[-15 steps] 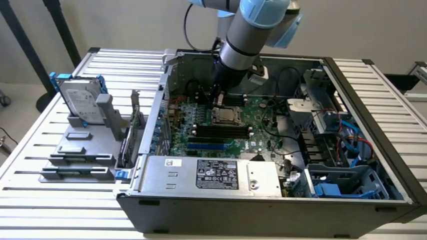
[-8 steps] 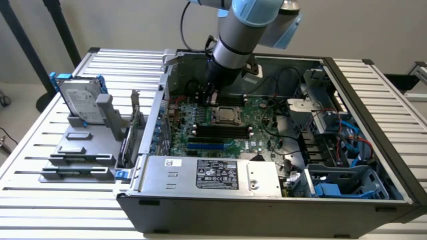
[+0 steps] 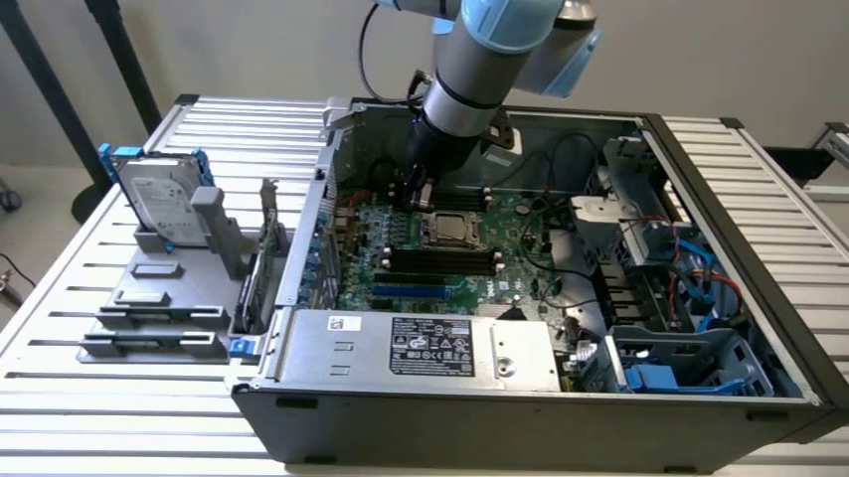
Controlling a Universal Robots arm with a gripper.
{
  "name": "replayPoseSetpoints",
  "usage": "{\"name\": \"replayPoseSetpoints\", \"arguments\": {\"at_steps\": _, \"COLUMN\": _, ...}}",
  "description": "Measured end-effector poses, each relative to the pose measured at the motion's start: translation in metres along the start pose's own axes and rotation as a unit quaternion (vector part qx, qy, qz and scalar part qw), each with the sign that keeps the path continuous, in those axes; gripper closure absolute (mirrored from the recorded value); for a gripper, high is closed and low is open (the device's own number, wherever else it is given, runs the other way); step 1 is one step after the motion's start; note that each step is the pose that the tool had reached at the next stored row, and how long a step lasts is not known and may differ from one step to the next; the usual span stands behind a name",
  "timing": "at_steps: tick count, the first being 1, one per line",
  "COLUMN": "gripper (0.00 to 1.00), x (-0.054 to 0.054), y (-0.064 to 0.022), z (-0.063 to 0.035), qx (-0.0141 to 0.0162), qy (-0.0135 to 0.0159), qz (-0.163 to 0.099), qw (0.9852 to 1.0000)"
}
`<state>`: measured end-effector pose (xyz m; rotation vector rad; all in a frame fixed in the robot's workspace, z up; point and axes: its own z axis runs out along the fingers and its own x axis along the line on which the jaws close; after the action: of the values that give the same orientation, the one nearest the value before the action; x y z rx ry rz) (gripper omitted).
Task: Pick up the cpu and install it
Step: 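Install the first cpu locking lever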
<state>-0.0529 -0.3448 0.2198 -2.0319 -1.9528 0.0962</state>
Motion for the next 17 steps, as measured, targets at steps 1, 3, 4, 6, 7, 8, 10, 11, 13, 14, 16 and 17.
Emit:
{"name": "replayPoseSetpoints", "arguments": {"at_steps": 1, "gripper": 0.89, "x": 0.000, "y": 0.0000, "z": 0.0000, "qx": 0.0000, "qy": 0.0000, "qz": 0.000, "qw": 1.0000}}
{"name": "replayPoseSetpoints", "arguments": {"at_steps": 3, "gripper": 0.89, "x": 0.000, "y": 0.0000, "z": 0.0000, "qx": 0.0000, "qy": 0.0000, "qz": 0.000, "qw": 1.0000}}
{"name": "replayPoseSetpoints", "arguments": {"at_steps": 4, "gripper": 0.89, "x": 0.000, "y": 0.0000, "z": 0.0000, "qx": 0.0000, "qy": 0.0000, "qz": 0.000, "qw": 1.0000}}
{"name": "replayPoseSetpoints", "arguments": {"at_steps": 6, "gripper": 0.89, "x": 0.000, "y": 0.0000, "z": 0.0000, "qx": 0.0000, "qy": 0.0000, "qz": 0.000, "qw": 1.0000}}
{"name": "replayPoseSetpoints", "arguments": {"at_steps": 7, "gripper": 0.89, "x": 0.000, "y": 0.0000, "z": 0.0000, "qx": 0.0000, "qy": 0.0000, "qz": 0.000, "qw": 1.0000}}
{"name": "replayPoseSetpoints", "arguments": {"at_steps": 8, "gripper": 0.89, "x": 0.000, "y": 0.0000, "z": 0.0000, "qx": 0.0000, "qy": 0.0000, "qz": 0.000, "qw": 1.0000}}
{"name": "replayPoseSetpoints", "arguments": {"at_steps": 10, "gripper": 0.89, "x": -0.001, "y": -0.0005, "z": 0.0000, "qx": 0.0000, "qy": 0.0000, "qz": 0.000, "qw": 1.0000}}
{"name": "replayPoseSetpoints", "arguments": {"at_steps": 11, "gripper": 0.89, "x": -0.002, "y": -0.0034, "z": 0.0007, "qx": -0.0001, "qy": 0.0007, "qz": 0.000, "qw": 1.0000}}
{"name": "replayPoseSetpoints", "arguments": {"at_steps": 13, "gripper": 0.89, "x": -0.002, "y": -0.0108, "z": 0.0026, "qx": 0.0000, "qy": 0.0024, "qz": -0.001, "qw": 1.0000}}
{"name": "replayPoseSetpoints", "arguments": {"at_steps": 14, "gripper": 0.89, "x": -0.003, "y": -0.0145, "z": 0.0037, "qx": 0.0000, "qy": 0.0036, "qz": -0.001, "qw": 1.0000}}
{"name": "replayPoseSetpoints", "arguments": {"at_steps": 16, "gripper": 0.89, "x": -0.003, "y": -0.0191, "z": 0.0049, "qx": 0.0000, "qy": 0.0076, "qz": 0.000, "qw": 1.0000}}
{"name": "replayPoseSetpoints", "arguments": {"at_steps": 17, "gripper": 0.89, "x": -0.003, "y": -0.0203, "z": 0.0049, "qx": 0.0000, "qy": 0.0105, "qz": 0.001, "qw": 0.9999}}
